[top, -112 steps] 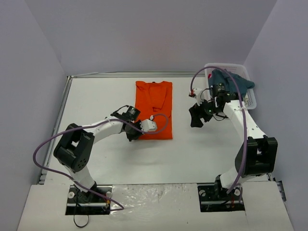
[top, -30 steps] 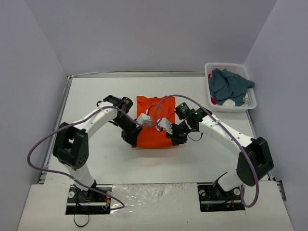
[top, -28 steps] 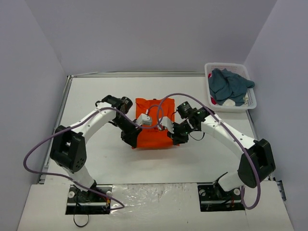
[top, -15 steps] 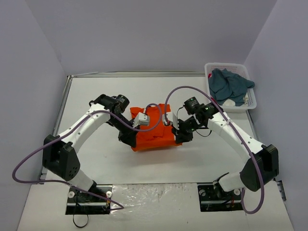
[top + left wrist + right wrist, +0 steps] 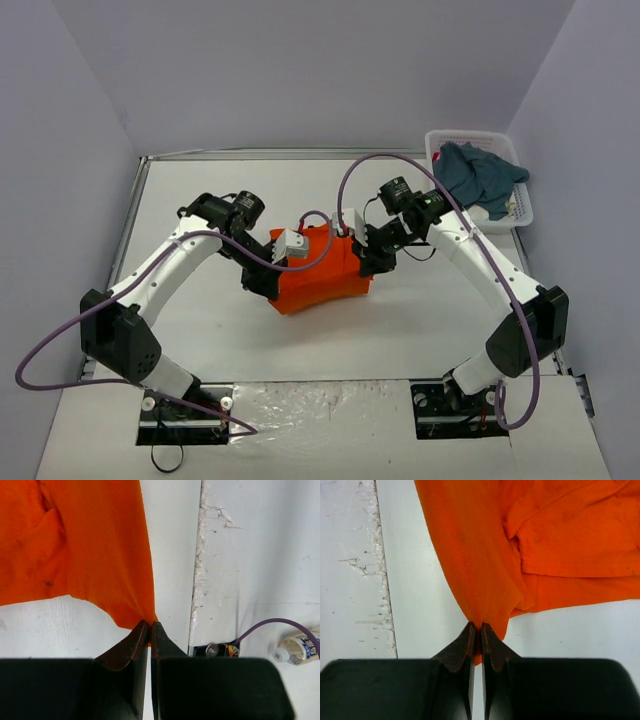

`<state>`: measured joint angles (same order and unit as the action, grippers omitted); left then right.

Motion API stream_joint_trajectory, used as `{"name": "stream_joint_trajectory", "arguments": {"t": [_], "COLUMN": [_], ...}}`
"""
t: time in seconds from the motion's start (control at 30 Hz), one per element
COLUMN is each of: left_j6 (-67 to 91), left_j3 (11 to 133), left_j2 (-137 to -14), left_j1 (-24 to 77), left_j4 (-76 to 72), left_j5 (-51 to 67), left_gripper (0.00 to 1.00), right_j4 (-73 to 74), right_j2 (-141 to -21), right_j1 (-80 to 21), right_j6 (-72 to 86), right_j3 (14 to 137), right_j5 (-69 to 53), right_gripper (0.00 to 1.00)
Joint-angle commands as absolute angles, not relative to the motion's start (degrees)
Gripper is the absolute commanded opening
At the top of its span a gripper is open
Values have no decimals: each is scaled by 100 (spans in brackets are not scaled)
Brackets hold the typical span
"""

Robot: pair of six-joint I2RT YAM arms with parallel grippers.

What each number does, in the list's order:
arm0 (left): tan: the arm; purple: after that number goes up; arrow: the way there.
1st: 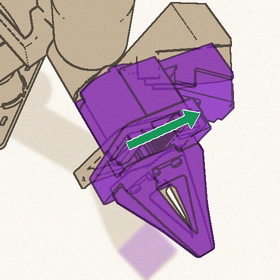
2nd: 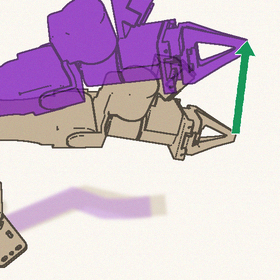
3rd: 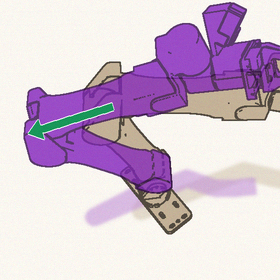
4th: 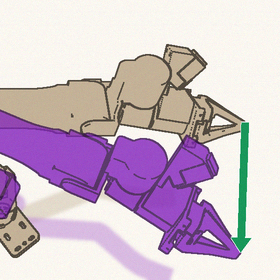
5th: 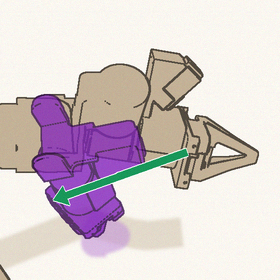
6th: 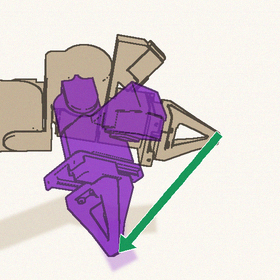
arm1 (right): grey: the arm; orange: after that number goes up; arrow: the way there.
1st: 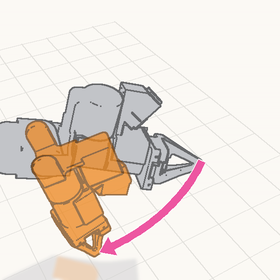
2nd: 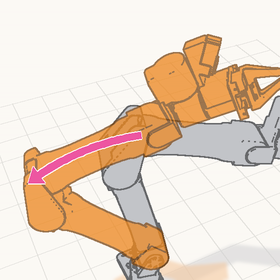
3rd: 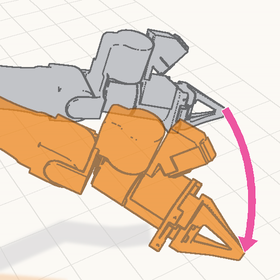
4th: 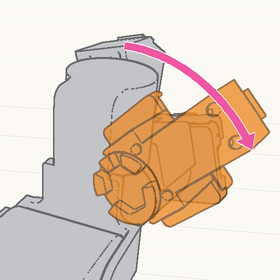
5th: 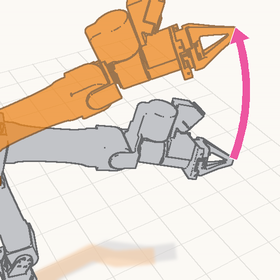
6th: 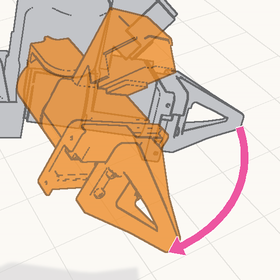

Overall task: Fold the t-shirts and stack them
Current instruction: Fold the long partially folded tshirt into a neat square

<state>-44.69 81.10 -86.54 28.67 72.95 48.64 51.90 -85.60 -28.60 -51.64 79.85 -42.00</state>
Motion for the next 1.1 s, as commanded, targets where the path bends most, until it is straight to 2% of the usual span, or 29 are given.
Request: {"name": "stream_joint_trajectory", "arguments": {"t": [0.0,0.43,0.87,1.07], "left_j6": [-4351,-4473,-4869,-5071], "left_j3": [8437,9438,10300,11082], "left_j2": [-8464,-9202,-10230,-10888], "left_j1": [2760,2435,1934,1749], "left_j4": [7541,7479,7699,7998], "left_j5": [4492,3982,3955,3955], "left_gripper": [2,2,2,2], "right_j4": [5537,5546,5598,5809], "right_j2": [-8797,-9852,-11082,-11776], "right_j1": [-2672,-2461,-2136,-2004], "right_j6": [-5300,-5440,-5686,-5766], "right_j3": [8384,9640,10730,11671], "right_j5": [-3981,-3885,-3832,-3885], "right_gripper": [0,0,0,0]}}
